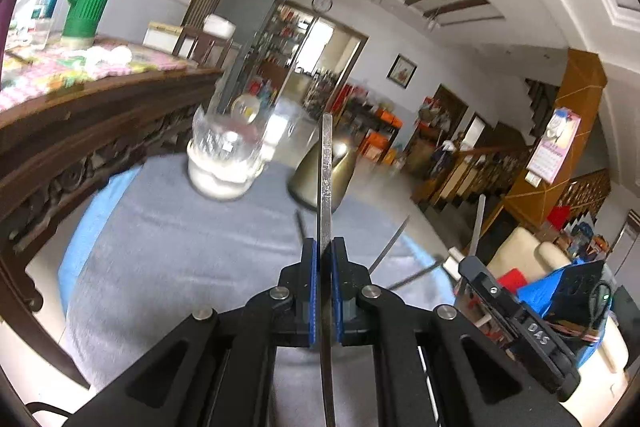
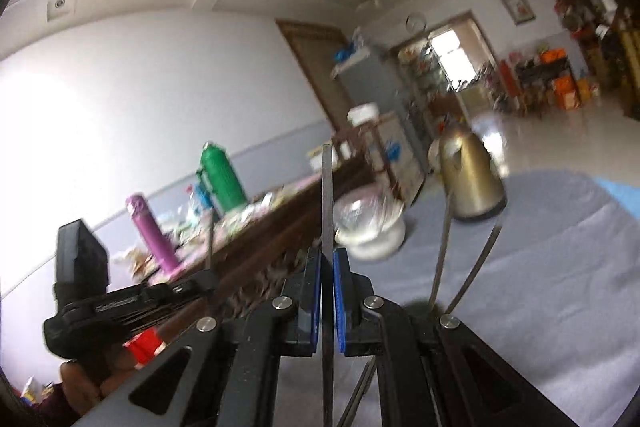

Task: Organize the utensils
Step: 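Lift the stick upright with the right gripper toward the holder cup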

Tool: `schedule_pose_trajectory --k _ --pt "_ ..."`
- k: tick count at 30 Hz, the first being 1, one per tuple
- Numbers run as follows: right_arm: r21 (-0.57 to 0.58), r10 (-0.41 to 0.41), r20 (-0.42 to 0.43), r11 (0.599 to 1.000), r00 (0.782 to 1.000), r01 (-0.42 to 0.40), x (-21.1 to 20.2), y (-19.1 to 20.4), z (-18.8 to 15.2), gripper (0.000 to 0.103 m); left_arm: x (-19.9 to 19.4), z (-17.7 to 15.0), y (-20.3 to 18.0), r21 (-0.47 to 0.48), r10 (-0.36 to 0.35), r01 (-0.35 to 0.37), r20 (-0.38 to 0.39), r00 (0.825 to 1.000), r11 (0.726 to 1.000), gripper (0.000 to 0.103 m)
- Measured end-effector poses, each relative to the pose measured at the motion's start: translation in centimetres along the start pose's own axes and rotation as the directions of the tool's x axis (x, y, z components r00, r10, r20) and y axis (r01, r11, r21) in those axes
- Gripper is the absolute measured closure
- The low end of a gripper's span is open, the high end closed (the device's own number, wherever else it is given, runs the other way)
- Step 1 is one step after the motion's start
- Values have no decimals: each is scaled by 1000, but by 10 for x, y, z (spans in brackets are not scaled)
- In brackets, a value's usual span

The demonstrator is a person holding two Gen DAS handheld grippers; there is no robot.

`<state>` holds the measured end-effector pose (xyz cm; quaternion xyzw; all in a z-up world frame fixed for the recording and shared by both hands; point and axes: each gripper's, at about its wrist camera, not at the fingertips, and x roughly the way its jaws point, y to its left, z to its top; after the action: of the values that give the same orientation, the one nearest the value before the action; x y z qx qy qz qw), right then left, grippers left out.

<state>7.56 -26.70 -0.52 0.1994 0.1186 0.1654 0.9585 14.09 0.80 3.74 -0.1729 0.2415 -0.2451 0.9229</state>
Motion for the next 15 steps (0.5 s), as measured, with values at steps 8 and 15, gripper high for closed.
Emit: schedule_pose_trajectory --k 8,15 --pt "-28 -80 156 996 984 85 14 -4 30 96 -6 37 -37 -5 -51 52 191 980 999 96" --pt "-62 -182 288 976 940 208 28 -8 33 96 23 40 -71 44 39 -58 357 933 997 96"
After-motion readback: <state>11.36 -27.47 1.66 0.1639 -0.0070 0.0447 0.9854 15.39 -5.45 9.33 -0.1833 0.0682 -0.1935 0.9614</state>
